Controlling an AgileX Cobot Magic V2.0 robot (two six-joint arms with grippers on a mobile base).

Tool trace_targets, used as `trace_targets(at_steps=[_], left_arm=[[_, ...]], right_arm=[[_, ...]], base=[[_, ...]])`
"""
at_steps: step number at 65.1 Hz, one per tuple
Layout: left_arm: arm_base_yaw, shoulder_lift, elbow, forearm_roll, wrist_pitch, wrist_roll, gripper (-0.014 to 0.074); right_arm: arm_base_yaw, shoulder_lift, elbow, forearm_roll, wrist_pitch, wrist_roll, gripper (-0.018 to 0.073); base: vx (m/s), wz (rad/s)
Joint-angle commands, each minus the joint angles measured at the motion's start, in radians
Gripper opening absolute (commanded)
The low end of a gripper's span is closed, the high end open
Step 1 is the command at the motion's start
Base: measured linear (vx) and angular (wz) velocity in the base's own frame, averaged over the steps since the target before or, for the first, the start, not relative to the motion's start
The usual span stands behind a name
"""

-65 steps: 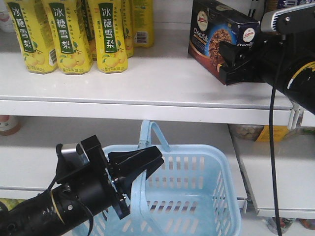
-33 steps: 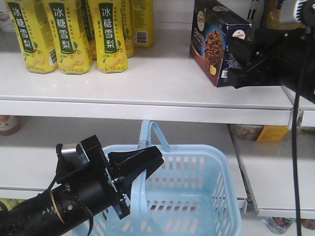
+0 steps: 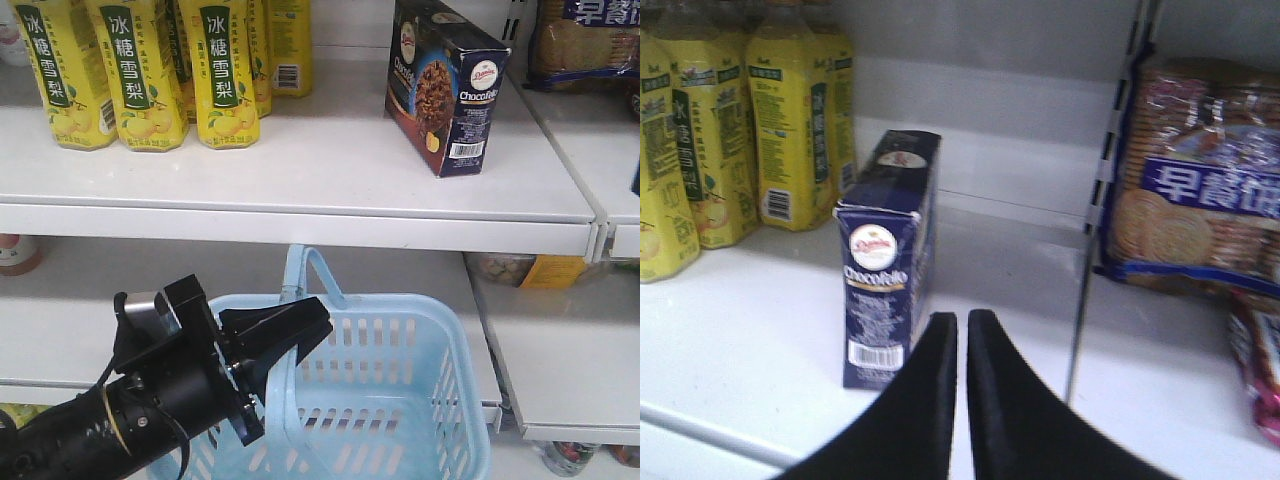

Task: Left arm holds basket, right arm returns cookies
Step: 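Open the right gripper and pull it back from the standing box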

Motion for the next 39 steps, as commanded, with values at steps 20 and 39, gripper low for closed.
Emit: trace_targets(at_steps=[20, 39], left_arm=[[0.003, -0.035, -0.030, -0.050, -0.302, 0.016, -0.0003], [0.003, -0.035, -0.030, -0.050, -0.302, 0.016, -0.0003]], right_arm=[[-0.004, -0.279, 0.016, -0.049, 0.147, 0.001, -0.0011], [-0.004, -0.570, 0.223, -0.051, 0.148, 0.005, -0.0008]], base=[[0.00, 0.00], [0.00, 0.00]])
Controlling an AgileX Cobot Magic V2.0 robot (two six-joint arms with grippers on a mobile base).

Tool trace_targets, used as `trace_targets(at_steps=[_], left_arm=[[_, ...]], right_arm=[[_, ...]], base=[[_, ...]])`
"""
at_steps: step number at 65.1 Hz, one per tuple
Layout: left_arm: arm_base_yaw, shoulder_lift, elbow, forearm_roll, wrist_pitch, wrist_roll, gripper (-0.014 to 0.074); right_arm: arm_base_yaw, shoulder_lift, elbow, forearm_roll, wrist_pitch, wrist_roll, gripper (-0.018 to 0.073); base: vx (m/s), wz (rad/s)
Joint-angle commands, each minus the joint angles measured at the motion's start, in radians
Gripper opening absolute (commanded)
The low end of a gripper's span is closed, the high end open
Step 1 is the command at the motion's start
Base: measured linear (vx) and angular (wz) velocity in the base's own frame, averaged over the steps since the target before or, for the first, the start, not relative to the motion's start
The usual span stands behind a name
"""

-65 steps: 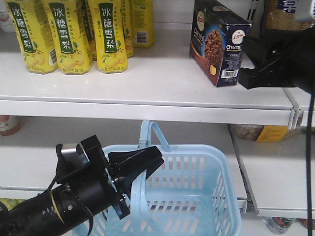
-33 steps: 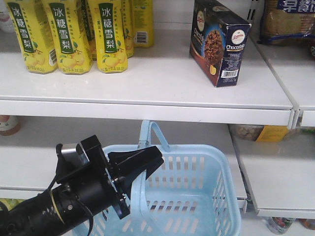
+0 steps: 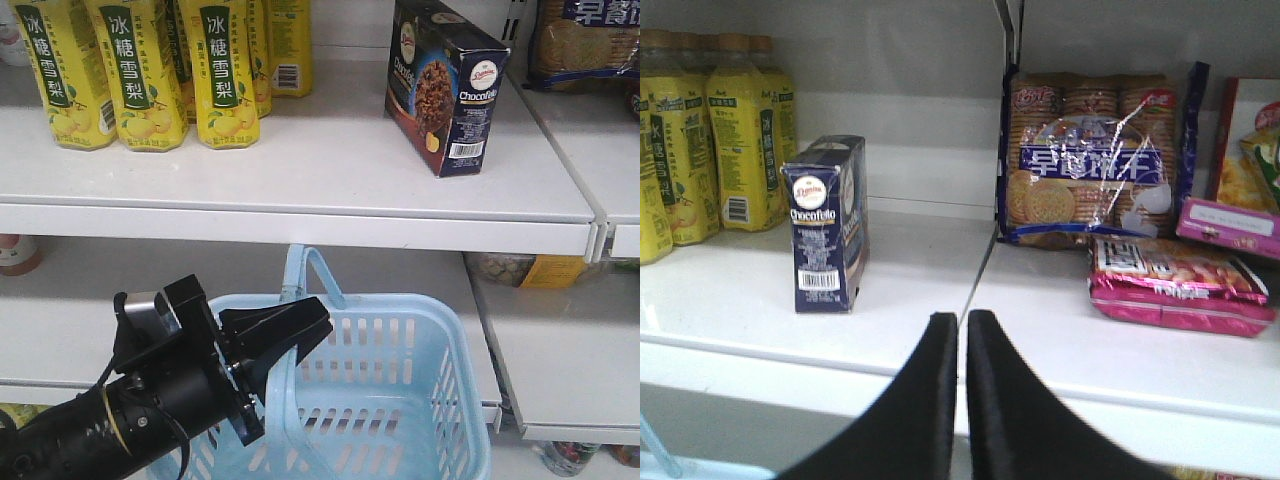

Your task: Left arm holds basket, right arm returns cookies

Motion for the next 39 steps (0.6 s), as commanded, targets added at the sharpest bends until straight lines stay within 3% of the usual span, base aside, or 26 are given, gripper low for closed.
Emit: trace_targets(at_steps=[1, 10, 23, 39], left_arm=[[0.003, -0.035, -0.030, -0.050, -0.302, 0.016, -0.0003], [0.003, -0.035, -0.030, -0.050, -0.302, 0.016, -0.0003], [0.003, -0.035, -0.030, -0.050, -0.302, 0.016, -0.0003], [0.003, -0.035, -0.030, -0.050, -0.302, 0.016, -0.0003]], right_arm=[[-0.004, -0.066, 0.035, -0.027, -0.062, 0.002, -0.0007], [-0.004, -0.166, 0.107, 0.002, -0.057, 0.002, -0.0006], [-0.004, -0.224, 0.158, 0.116, -0.039, 0.002, -0.0006], [-0.004, -0.224, 0.162, 0.120, -0.039, 0.002, -0.0006]], base=[[0.00, 0.00], [0.00, 0.00], [0.00, 0.00], [0.00, 0.00]])
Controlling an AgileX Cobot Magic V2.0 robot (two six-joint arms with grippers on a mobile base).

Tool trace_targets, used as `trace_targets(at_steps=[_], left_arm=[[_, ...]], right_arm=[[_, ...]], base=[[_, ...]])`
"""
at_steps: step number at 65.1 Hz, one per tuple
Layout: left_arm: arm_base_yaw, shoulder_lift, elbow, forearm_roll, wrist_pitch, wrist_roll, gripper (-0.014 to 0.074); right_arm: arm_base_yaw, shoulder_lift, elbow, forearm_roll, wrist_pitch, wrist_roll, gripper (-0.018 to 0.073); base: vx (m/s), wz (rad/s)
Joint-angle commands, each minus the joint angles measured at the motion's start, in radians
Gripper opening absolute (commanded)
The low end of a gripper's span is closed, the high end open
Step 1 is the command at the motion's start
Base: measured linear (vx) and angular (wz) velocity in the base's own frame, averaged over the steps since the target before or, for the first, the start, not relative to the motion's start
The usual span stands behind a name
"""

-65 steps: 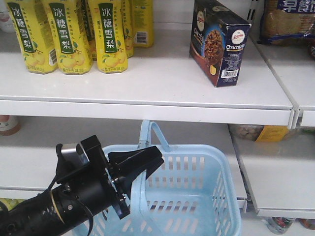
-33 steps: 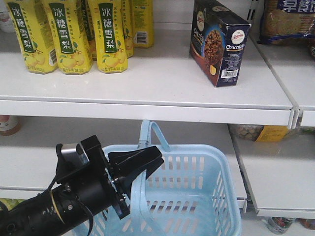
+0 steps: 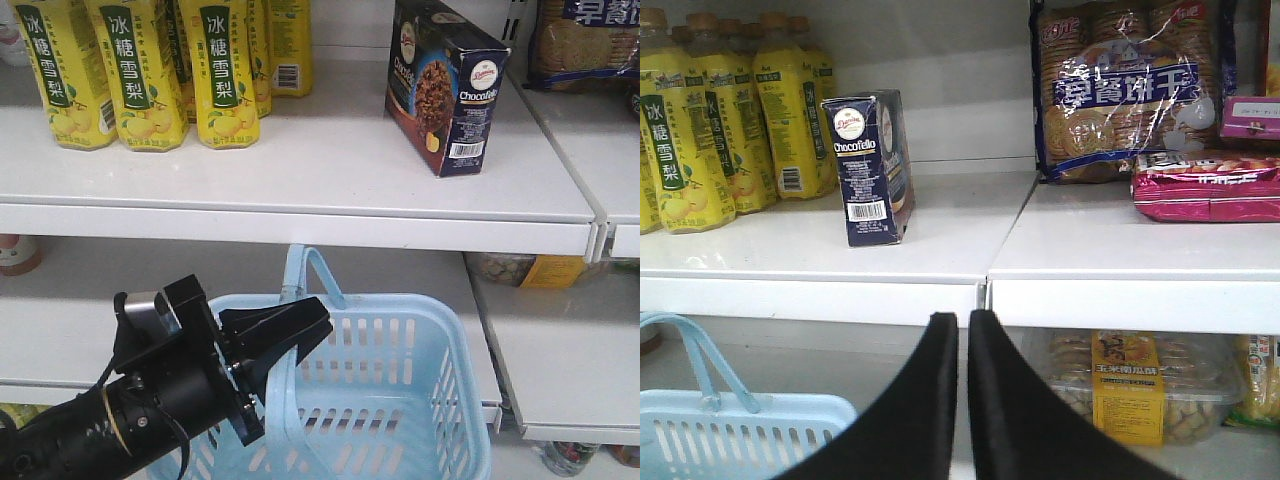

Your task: Left arm holds basket, right arm returns cookies

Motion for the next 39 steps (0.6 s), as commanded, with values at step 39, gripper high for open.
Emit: trace_targets(at_steps=[39], left_arm=[[0.005, -0.035, -0.030, -0.058, -0.302, 0.015, -0.0003]], right_arm=[[-0.004, 0.018, -0.021, -0.014, -0.069, -0.002, -0.0006]], base=[[0.00, 0.00]])
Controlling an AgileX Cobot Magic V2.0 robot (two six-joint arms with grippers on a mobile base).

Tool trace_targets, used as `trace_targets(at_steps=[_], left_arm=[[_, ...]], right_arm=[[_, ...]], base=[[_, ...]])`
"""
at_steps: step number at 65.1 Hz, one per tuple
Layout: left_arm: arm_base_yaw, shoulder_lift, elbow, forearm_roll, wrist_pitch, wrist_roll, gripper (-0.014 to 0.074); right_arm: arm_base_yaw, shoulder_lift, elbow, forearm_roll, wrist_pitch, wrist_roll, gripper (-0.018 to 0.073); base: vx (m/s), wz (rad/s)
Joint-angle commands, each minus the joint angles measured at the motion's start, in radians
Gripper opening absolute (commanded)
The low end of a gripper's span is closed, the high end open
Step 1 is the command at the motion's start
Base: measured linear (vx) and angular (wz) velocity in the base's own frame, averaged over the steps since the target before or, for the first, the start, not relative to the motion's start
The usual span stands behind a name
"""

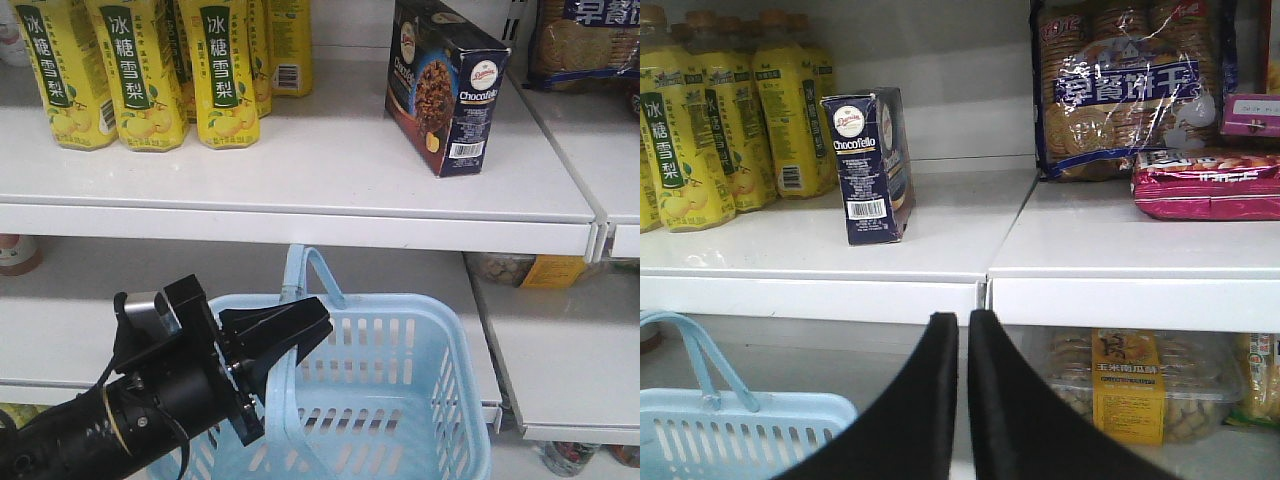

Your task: Left arm holds basket, right arm returns cookies

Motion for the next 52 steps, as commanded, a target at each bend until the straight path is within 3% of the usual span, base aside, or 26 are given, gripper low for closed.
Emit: trace_targets(at_steps=[1, 29, 39, 52], left_arm=[[0.005, -0.035, -0.030, -0.058, -0.302, 0.015, -0.0003], [0.003, -0.206, 0.082, -0.038, -0.215, 0.009, -0.0003], [0.003, -0.283, 0.159, -0.042, -0.177, -0.042, -0.0003], [0.005, -0.378, 0.234, -0.086, -0.091, -0.042, -0.0003]], right_arm=[[-0.004, 0.018, -0.022, -0.014, -0.069, -0.002, -0.0006], [-0.004, 0.018, -0.022, -0.014, -0.069, -0.002, -0.0006], [-0.004, 0.018, -0.022, -0.014, -0.069, -0.002, -0.0006], [-0.004, 0.018, -0.022, -0.014, -0.069, -0.002, -0.0006]], base=[[0.00, 0.00], [0.00, 0.00], [0.00, 0.00], [0.00, 0.00]])
